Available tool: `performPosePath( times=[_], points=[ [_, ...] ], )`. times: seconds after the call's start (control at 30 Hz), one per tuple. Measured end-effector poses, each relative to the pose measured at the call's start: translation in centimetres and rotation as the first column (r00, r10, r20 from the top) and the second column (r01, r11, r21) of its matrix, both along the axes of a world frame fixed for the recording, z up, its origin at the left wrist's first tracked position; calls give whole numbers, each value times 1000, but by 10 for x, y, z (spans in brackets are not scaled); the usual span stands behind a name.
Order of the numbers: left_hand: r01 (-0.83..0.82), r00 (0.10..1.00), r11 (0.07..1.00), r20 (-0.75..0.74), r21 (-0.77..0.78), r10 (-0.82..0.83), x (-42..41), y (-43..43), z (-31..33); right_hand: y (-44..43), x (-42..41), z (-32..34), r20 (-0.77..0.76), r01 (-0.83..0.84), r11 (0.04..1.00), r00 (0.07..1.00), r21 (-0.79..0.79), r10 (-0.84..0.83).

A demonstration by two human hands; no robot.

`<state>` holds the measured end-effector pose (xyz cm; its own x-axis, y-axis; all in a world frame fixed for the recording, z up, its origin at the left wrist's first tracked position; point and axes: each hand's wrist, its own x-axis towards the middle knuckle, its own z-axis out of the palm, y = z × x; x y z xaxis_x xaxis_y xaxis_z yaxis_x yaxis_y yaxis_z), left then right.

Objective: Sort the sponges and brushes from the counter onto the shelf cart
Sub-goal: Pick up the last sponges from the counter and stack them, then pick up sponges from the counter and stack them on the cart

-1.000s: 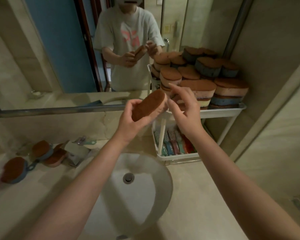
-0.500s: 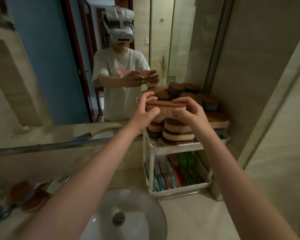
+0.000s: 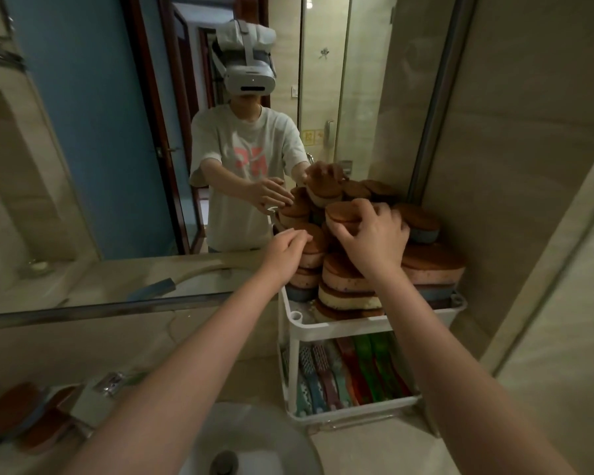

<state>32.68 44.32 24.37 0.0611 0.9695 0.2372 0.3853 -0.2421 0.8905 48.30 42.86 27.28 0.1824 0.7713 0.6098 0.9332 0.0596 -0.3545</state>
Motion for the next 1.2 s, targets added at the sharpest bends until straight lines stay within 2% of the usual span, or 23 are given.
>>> performPosePath(
  times=[0.13, 0.4, 0.57, 0.7, 0.83, 1.0, 1.2],
  points=[
    [-3, 1000, 1000, 8, 4, 3, -1, 3, -3, 0, -1, 0, 129, 39, 992, 991, -124, -23],
    [-4, 999, 1000, -44, -19, 3, 1, -10, 10, -10, -1, 6, 168, -24, 975, 984, -220, 62],
    [-51, 996, 996, 70, 66, 47, -6, -24, 14, -22, -13, 7, 127, -110, 971, 982, -212, 139],
    [-188, 979, 973, 104, 131, 175, -29, -40, 11, -37, -42, 5, 108, -233, 958, 961, -165, 253],
    [-327, 939, 933, 161, 153, 303, -79, -60, 1, -51, -97, -4, 139, -347, 929, 921, -131, 364],
    [-419, 904, 904, 135, 90, 406, -172, -91, -27, -68, -191, -30, 161, -417, 884, 877, -213, 453],
    [-515, 855, 856, 37, -54, 517, -305, -131, -71, -89, -314, -68, -89, -588, 676, 780, -444, 620]
  ],
)
